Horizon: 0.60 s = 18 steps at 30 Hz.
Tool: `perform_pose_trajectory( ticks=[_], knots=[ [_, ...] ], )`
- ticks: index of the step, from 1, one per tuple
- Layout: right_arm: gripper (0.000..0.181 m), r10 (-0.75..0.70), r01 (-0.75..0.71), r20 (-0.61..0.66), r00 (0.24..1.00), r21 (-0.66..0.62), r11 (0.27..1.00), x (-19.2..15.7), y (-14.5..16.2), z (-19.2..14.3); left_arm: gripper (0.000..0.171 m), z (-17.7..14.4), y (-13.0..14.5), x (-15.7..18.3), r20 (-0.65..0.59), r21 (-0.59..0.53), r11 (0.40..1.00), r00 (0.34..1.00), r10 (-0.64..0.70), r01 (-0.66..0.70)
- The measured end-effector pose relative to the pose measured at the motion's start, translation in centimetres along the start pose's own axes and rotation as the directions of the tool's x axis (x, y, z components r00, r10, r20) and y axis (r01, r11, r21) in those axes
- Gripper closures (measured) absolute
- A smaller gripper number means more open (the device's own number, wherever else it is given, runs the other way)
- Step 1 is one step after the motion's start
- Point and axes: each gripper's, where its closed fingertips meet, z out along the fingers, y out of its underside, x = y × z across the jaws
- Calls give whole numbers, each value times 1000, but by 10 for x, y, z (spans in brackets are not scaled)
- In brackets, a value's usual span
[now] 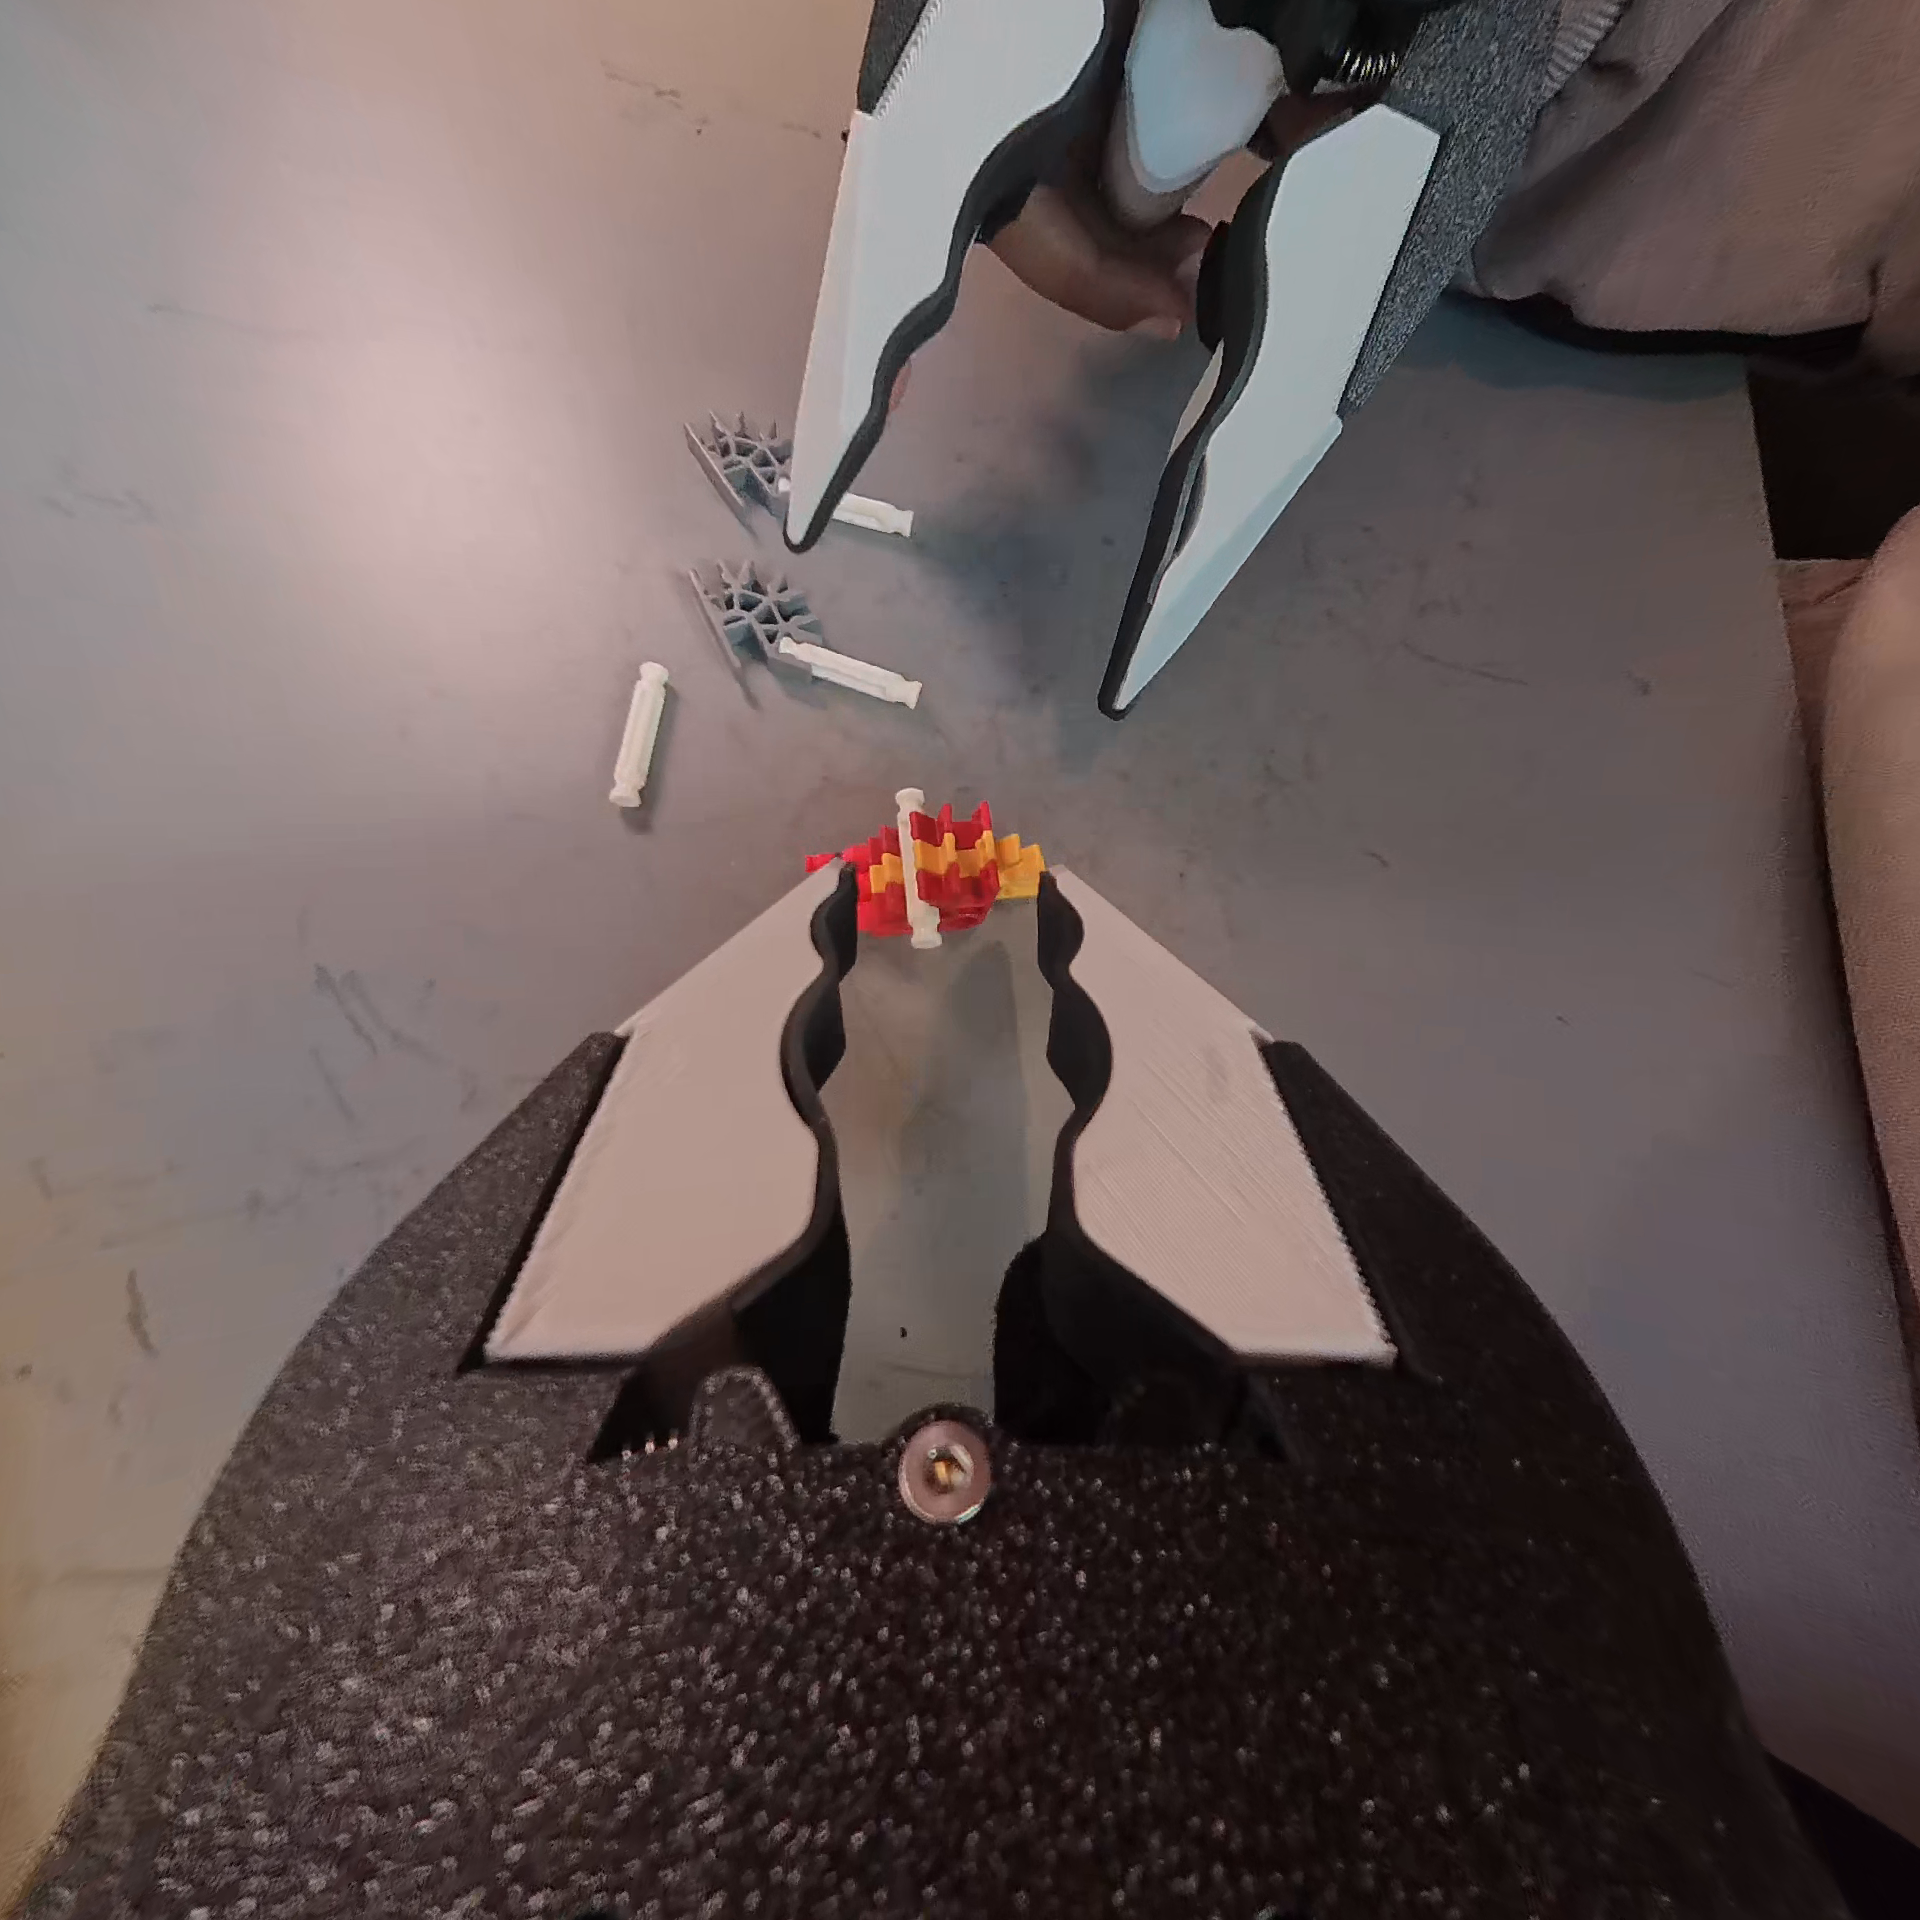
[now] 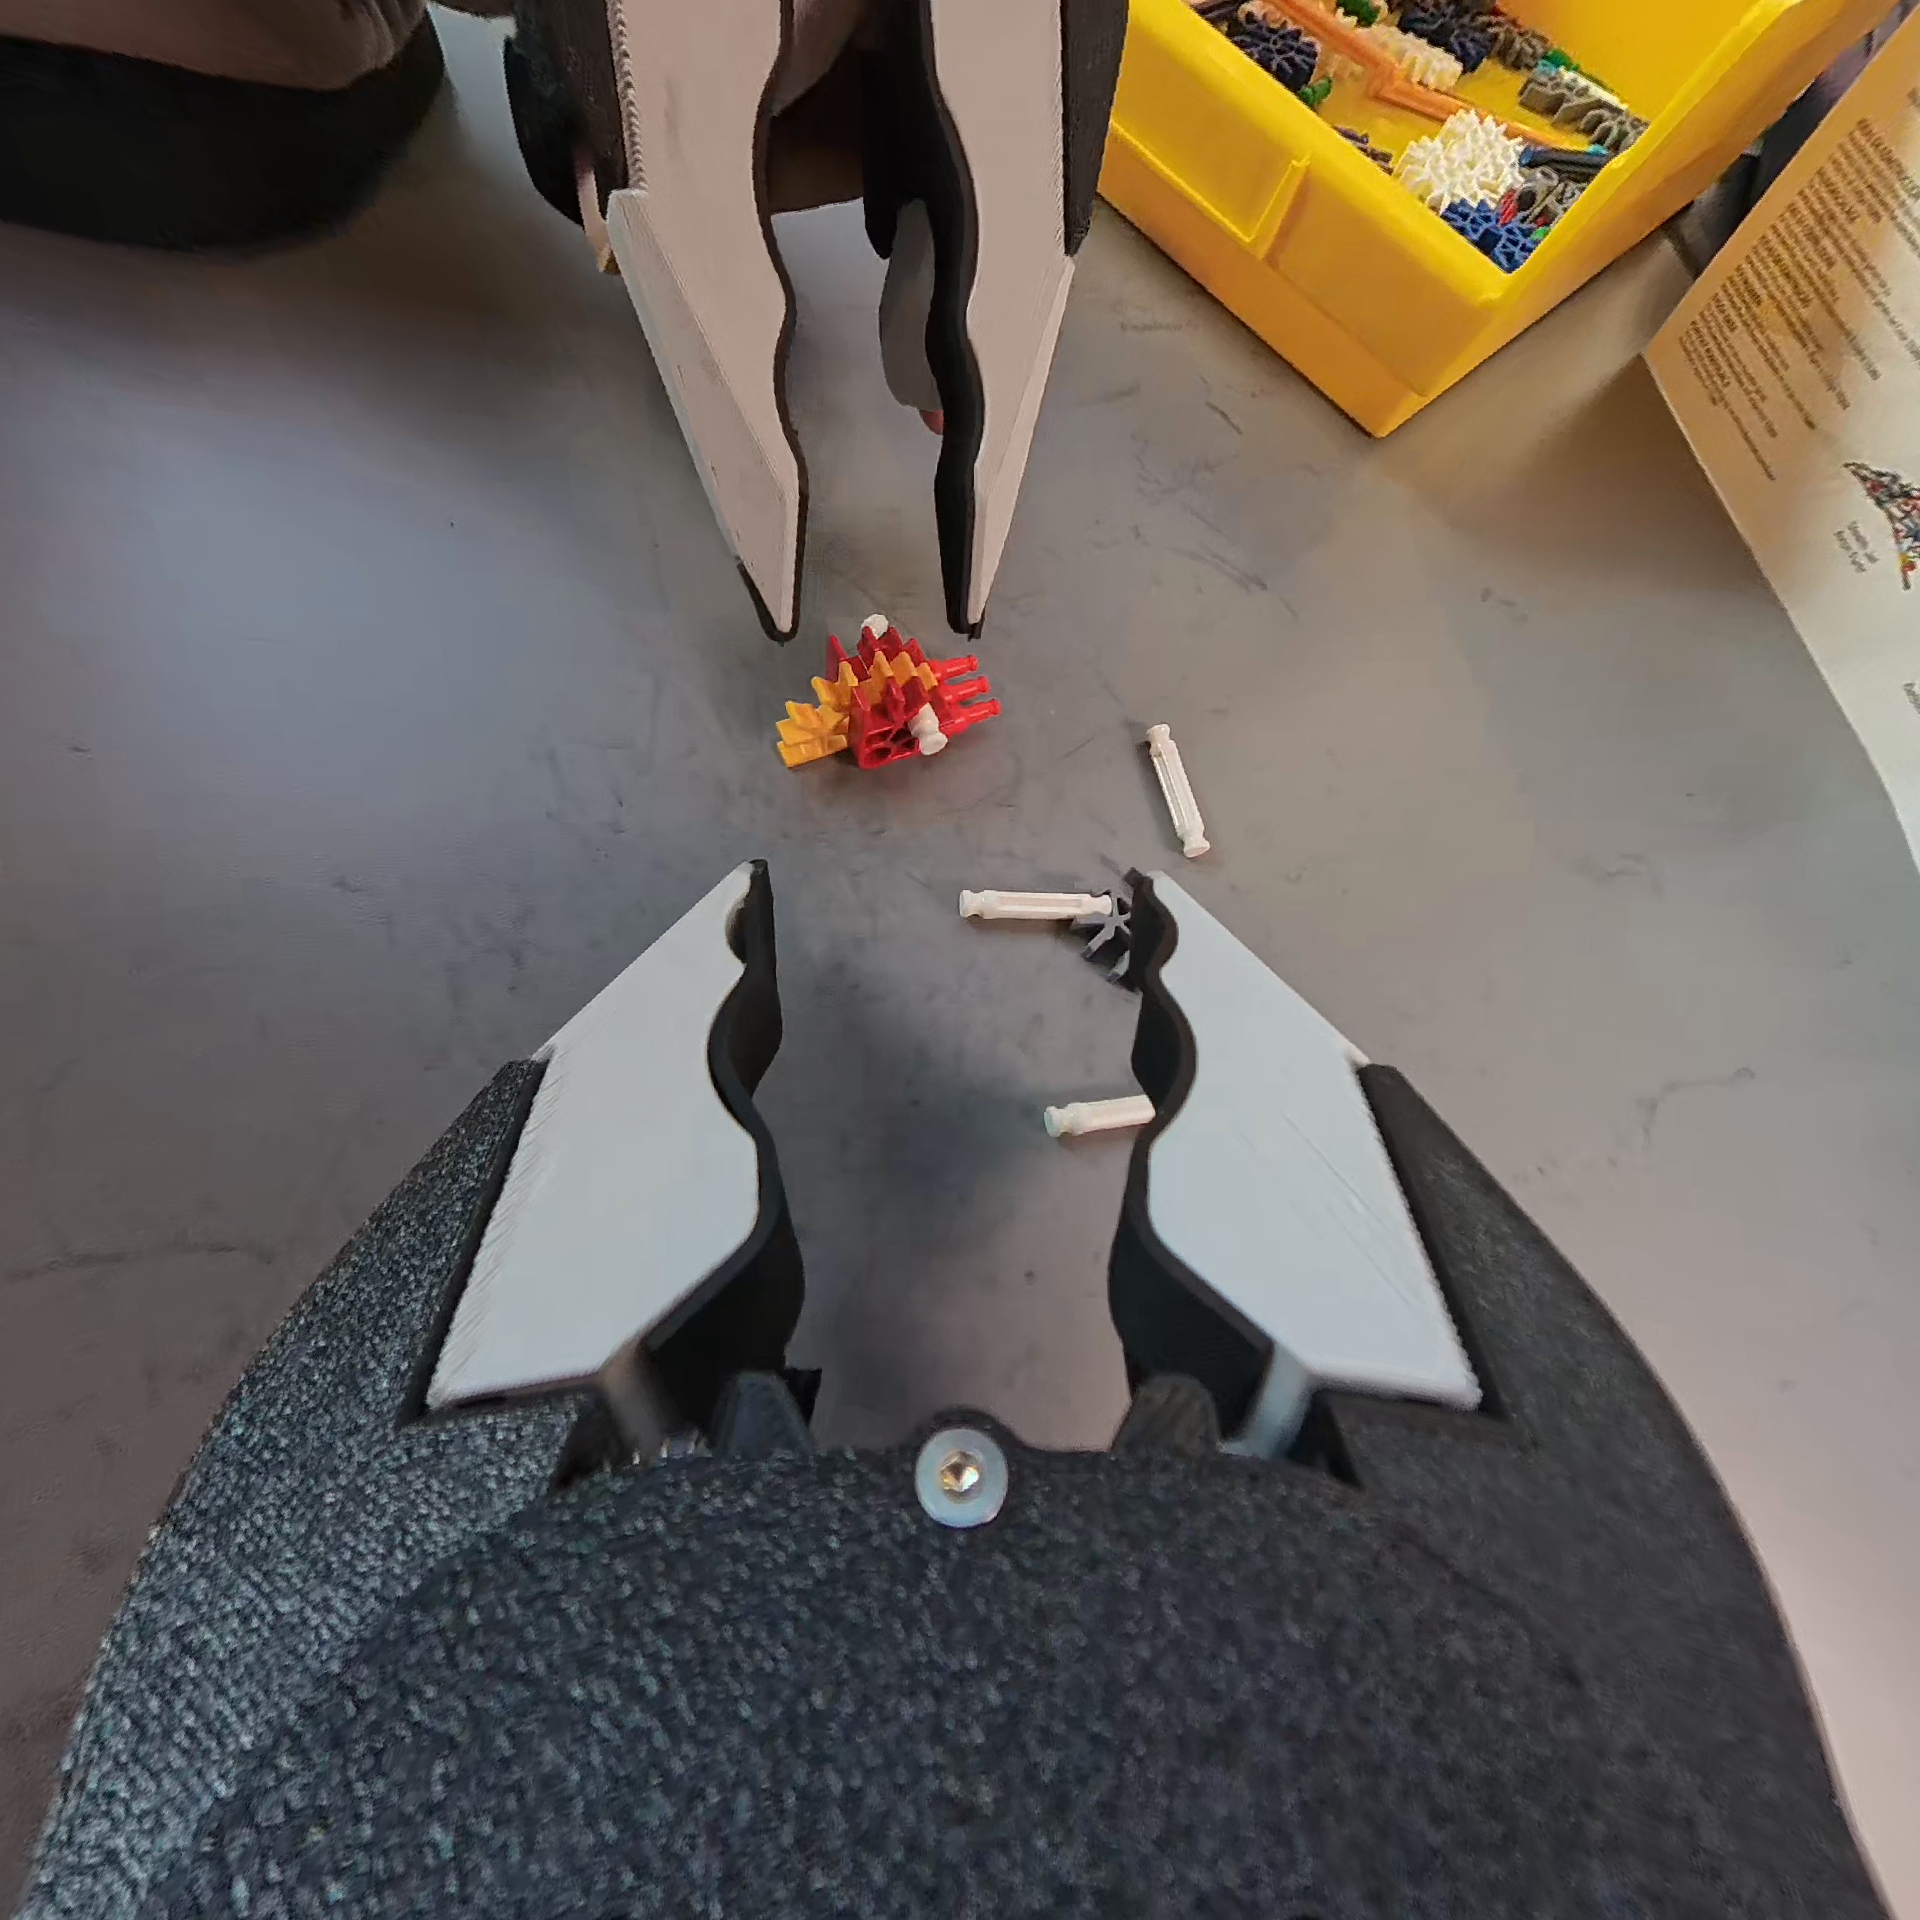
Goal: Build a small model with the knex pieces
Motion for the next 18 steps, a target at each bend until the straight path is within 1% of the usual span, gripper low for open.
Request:
perform_pose_trajectory(
  ticks=[3,6,8,12,13,15,18],
  knots=[
    [121,-9,9,17,1000,-5,1000,-4,1,0,133,7,3,0,20,-24,999,999,25,-25],
    [125,-27,28,31,999,-22,999,-10,3,2,133,12,10,1,14,-65,997,999,30,-29],
    [126,-36,37,27,999,-32,999,-10,4,3,133,9,10,9,-29,-72,997,999,20,-23],
    [127,-19,20,24,1000,-19,1000,-7,3,1,135,-6,11,34,-172,-86,996,985,-12,-3],
    [128,-13,14,27,1000,-12,1000,-7,2,1,135,-8,10,34,-171,-78,997,985,-5,-9],
    [128,-3,3,36,999,0,1000,-8,0,0,134,-8,7,24,-118,-55,998,993,3,-10],
    [128,-1,0,64,998,13,1000,-15,-5,1,129,-3,6,13,-67,-30,1000,998,7,-9]
  ],
)
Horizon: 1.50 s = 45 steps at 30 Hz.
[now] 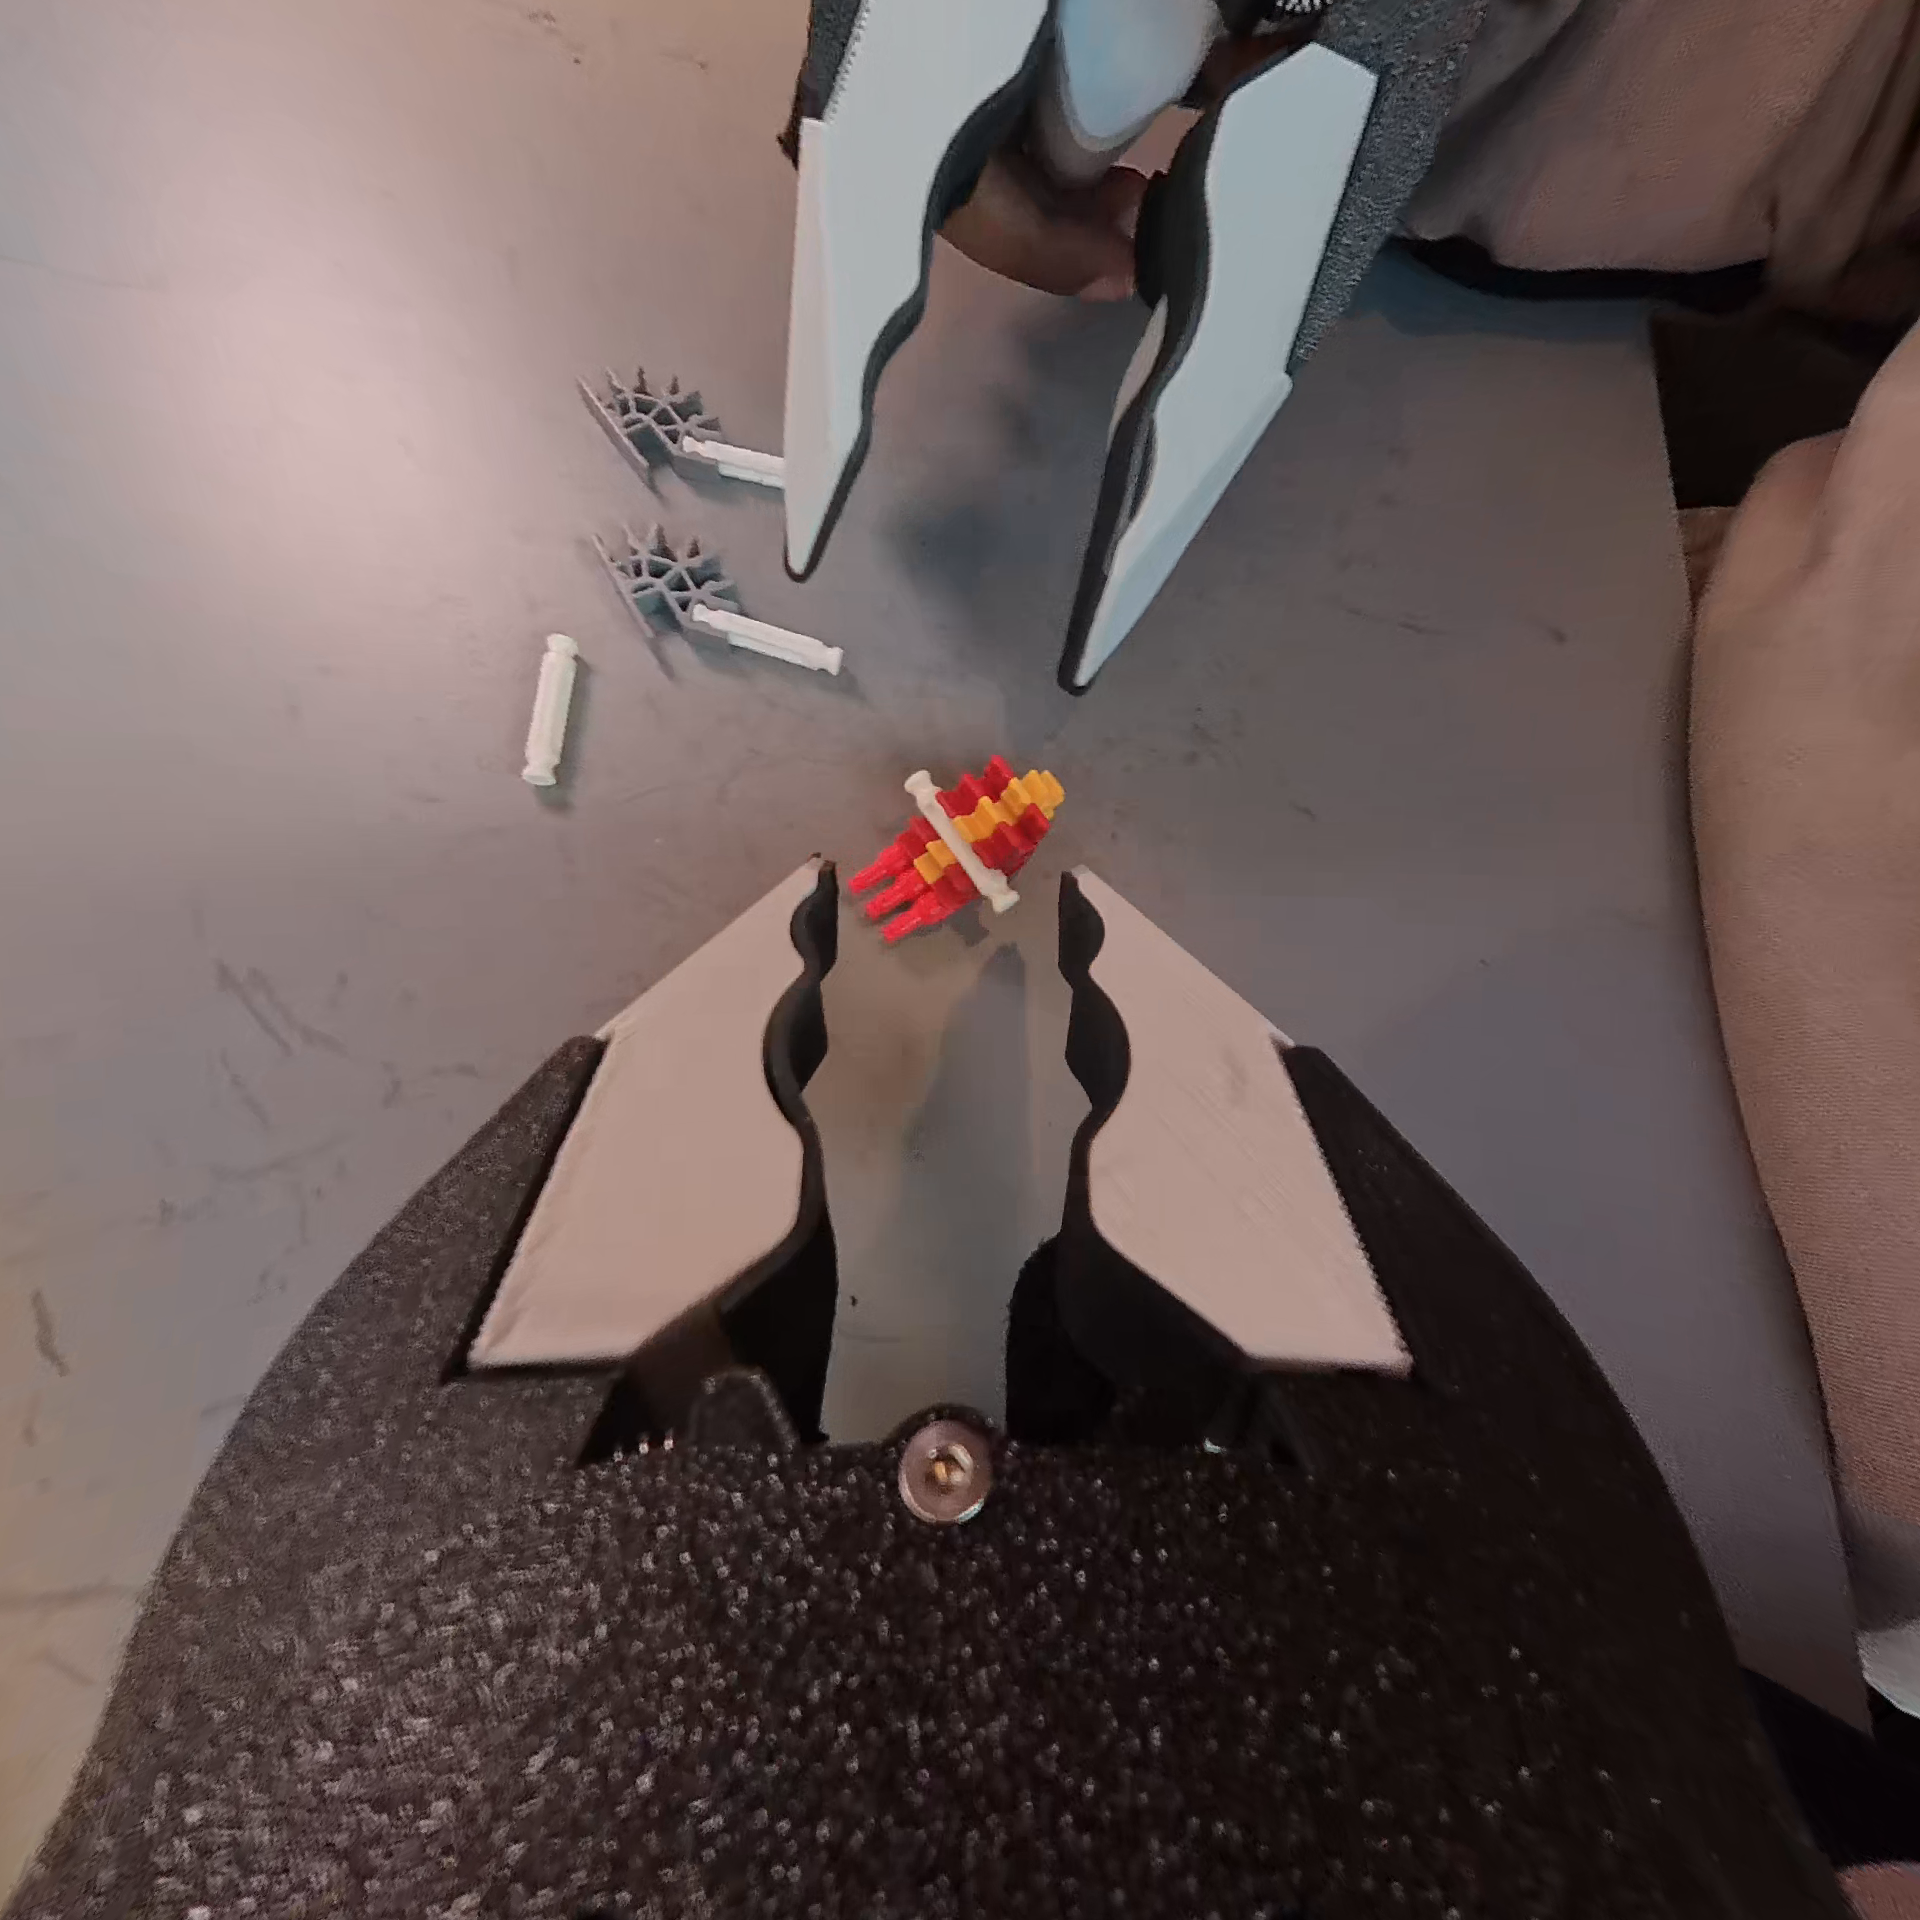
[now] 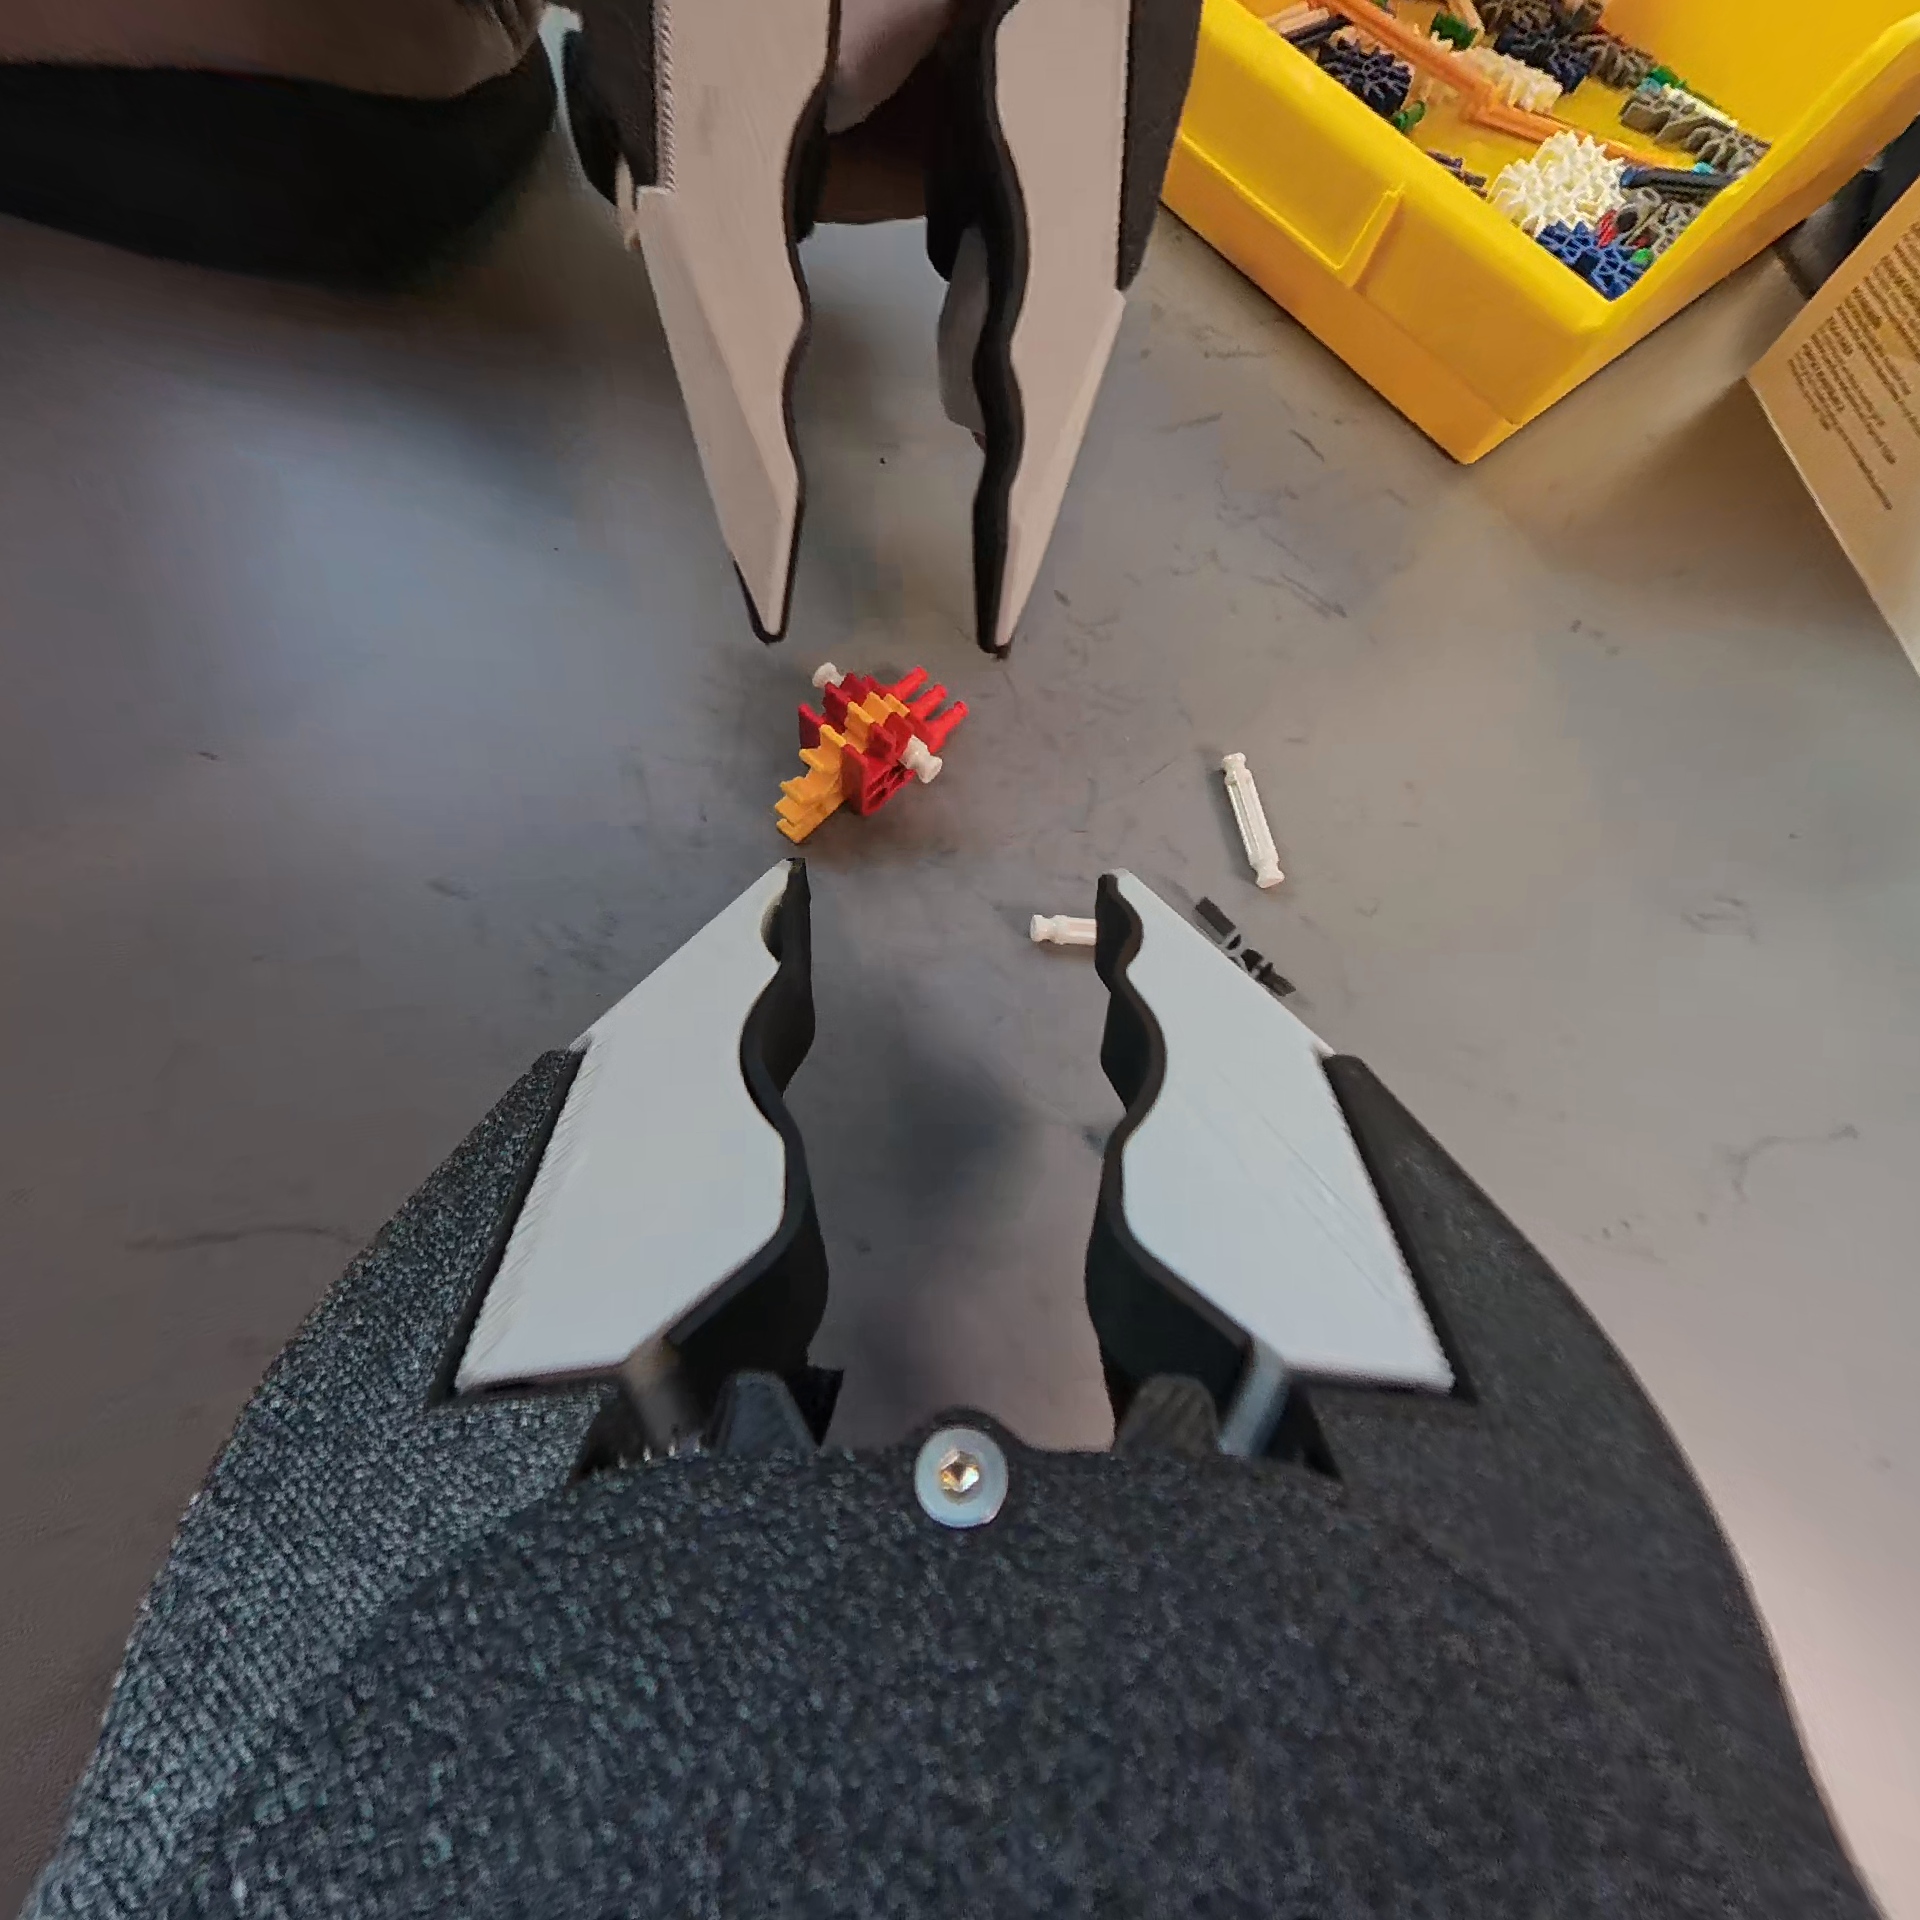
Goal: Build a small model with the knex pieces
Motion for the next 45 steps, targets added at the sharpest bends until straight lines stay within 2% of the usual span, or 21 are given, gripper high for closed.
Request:
perform_pose_trajectory(
  ticks=[5,10,12,15,20,25,28,33,35,37,42,45],
  knots=[
    [129,-10,10,32,999,-1,1000,-12,-6,7,126,18,9,2,-2,-52,998,1000,21,-21],
    [129,-3,3,3,1000,-33,999,-17,-11,19,126,14,12,12,-57,-79,997,998,5,-10],
    [131,12,-13,-37,999,-45,999,-10,-8,18,124,9,16,12,-61,-95,996,998,-5,-1],
    [138,28,-33,-104,994,-47,998,10,-1,9,133,4,20,20,-124,-103,994,992,-35,22],
    [138,40,-45,-138,990,-34,998,23,2,-2,132,8,13,3,-31,-61,998,999,-22,20],
    [139,27,-37,-151,988,-64,997,30,10,-9,132,24,-1,8,-34,-6,1000,999,-13,13],
    [136,42,-58,-193,980,-77,995,44,18,-16,135,33,-4,4,31,-17,1000,999,-17,17],
    [129,120,-143,-176,977,-119,983,53,37,-22,136,35,-13,-21,191,61,973,955,-229,221],
    [124,140,-163,-159,977,-144,976,53,46,-22,136,37,-17,-24,208,109,948,926,-315,298],
    [120,149,-176,-171,974,-158,972,57,52,-23,135,37,-18,-24,224,112,946,920,-322,304],
    [110,184,-205,-147,972,-150,967,58,55,-25,124,33,-12,-3,104,21,961,955,-277,276],
    [104,208,-221,-102,973,-140,965,57,54,-20,130,23,-11,6,43,-9,975,974,-221,222]
  ],
)
